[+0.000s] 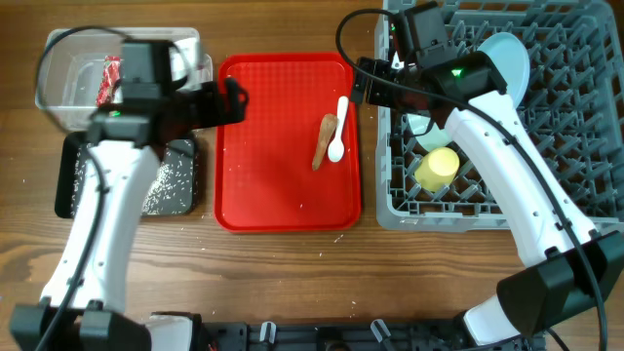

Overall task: Sort waste into correct bins and load items into the dishwasher rack
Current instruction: 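Reach the left gripper to the red tray and grasp the brown stick, then carry the brown stick left and drop it onto the black tray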

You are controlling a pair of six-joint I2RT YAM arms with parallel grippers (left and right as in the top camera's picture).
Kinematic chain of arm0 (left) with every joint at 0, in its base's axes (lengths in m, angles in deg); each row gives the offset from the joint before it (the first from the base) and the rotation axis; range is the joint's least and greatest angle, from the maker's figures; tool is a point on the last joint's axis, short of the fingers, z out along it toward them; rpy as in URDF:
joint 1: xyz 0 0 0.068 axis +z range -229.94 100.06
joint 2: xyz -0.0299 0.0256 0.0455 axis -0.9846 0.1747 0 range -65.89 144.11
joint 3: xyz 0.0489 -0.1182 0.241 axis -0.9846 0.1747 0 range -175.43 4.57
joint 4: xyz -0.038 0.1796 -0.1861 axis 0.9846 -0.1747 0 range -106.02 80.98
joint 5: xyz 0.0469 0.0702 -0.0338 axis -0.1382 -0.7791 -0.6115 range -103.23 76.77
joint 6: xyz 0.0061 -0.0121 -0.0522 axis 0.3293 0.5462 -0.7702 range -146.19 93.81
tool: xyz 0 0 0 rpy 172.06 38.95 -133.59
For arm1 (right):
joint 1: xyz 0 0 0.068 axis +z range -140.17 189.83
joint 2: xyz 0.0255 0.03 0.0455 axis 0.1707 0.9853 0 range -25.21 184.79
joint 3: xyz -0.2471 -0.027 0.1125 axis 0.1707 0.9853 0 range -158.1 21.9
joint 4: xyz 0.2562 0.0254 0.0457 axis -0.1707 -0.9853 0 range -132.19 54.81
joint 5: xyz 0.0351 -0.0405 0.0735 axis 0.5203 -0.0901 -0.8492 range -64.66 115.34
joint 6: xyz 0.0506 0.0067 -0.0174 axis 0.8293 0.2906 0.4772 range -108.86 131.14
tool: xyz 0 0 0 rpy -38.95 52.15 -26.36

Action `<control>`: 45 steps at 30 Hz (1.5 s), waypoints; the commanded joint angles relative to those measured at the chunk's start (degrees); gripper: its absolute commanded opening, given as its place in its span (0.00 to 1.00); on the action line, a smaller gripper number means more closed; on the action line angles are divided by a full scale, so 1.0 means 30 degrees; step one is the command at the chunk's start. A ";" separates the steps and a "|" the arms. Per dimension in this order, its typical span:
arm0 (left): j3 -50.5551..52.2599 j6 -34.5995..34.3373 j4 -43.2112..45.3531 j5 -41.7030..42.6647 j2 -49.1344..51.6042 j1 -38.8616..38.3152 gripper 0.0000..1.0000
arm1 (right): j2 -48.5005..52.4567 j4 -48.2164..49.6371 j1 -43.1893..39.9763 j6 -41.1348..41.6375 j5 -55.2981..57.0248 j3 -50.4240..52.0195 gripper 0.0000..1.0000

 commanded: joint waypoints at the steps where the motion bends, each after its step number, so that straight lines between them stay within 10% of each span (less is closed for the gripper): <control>1: -0.0197 0.0124 0.1268 -0.1931 0.1617 -0.3468 0.97 | -0.0743 -0.0044 -0.0357 -0.0240 0.0474 -0.0022 1.00; 11: -0.0197 0.2193 0.5923 -0.4255 0.9100 -0.7242 0.94 | -0.1712 -0.1552 -0.1290 -0.1188 0.0743 -0.0022 1.00; 16: -0.0197 0.2681 0.6521 -0.4255 0.9566 -0.7584 0.72 | -0.1712 -0.1690 -0.1282 -0.1151 0.0306 -0.0022 1.00; 33: -0.0197 0.5195 0.7227 -0.3898 1.1242 -0.7570 0.64 | -0.1712 -0.1428 -0.1282 -0.1166 -0.0211 -0.0022 1.00; 40: -0.0204 0.5085 0.7431 -0.4350 1.1562 -0.7439 0.12 | -0.1712 -0.0896 -0.1282 -0.1166 -0.0583 -0.0022 1.00; 45: -0.0291 0.1552 0.5836 -0.8029 0.9318 -0.7271 0.04 | -0.1676 0.1064 -0.0969 -0.1173 -0.3621 -0.0022 1.00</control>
